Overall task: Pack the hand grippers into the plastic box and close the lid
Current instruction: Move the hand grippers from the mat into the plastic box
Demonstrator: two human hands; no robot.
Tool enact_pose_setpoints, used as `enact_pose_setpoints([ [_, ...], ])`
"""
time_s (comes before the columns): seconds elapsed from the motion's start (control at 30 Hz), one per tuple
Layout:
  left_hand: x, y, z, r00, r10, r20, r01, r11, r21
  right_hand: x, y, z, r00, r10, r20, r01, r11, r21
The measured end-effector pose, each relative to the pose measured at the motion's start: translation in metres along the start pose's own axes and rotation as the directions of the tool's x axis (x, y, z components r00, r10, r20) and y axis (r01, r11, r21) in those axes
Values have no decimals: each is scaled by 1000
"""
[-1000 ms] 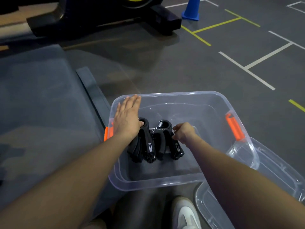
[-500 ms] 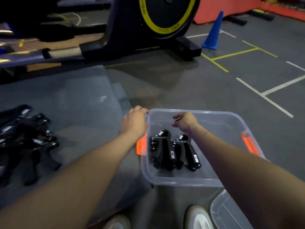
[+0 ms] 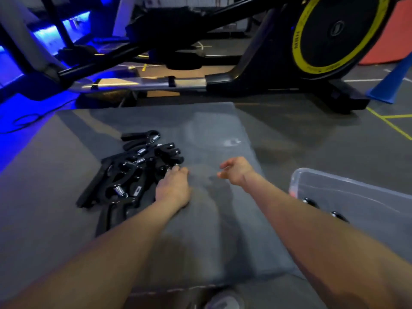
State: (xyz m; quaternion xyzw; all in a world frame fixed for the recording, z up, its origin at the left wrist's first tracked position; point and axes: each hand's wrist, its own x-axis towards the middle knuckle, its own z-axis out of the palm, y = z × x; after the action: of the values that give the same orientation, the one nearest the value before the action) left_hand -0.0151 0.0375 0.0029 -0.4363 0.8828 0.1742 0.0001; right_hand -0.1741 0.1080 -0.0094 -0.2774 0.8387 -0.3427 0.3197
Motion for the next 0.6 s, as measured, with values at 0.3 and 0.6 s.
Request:
enact_pose_setpoints([
  [0.3,-3,-87,25,973,-222,67,231,954,-193,16,-6,92,995,38,95,-43,998,48],
  [0.6,15,-79,49,930,-355,95,364,850,-381,24,6,105,995,82,65,-88,991,101],
])
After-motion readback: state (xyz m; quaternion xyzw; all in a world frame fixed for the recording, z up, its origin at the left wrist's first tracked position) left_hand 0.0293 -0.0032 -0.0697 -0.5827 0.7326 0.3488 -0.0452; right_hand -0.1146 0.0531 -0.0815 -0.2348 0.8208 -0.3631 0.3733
